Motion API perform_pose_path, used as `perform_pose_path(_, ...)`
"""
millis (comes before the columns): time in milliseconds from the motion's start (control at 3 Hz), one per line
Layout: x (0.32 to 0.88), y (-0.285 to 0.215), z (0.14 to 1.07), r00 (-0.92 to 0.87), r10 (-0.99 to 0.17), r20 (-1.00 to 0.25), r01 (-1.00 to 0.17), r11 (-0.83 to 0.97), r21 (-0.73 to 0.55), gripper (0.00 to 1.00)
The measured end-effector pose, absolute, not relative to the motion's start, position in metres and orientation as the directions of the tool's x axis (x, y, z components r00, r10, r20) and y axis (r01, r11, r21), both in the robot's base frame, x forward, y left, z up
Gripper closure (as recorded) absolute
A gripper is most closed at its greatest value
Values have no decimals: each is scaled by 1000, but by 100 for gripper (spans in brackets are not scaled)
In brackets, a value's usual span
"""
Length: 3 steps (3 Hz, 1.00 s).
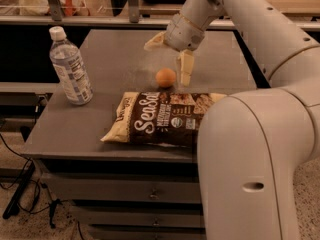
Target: Move orange near brown chip bag
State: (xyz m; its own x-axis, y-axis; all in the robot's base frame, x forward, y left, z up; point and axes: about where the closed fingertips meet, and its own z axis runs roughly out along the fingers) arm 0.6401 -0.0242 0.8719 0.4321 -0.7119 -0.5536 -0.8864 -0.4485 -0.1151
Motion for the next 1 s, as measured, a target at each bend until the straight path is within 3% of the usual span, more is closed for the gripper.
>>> perform_pose_path(1000, 634, -89, 935, 375, -821, -430, -927, -325, -189, 0)
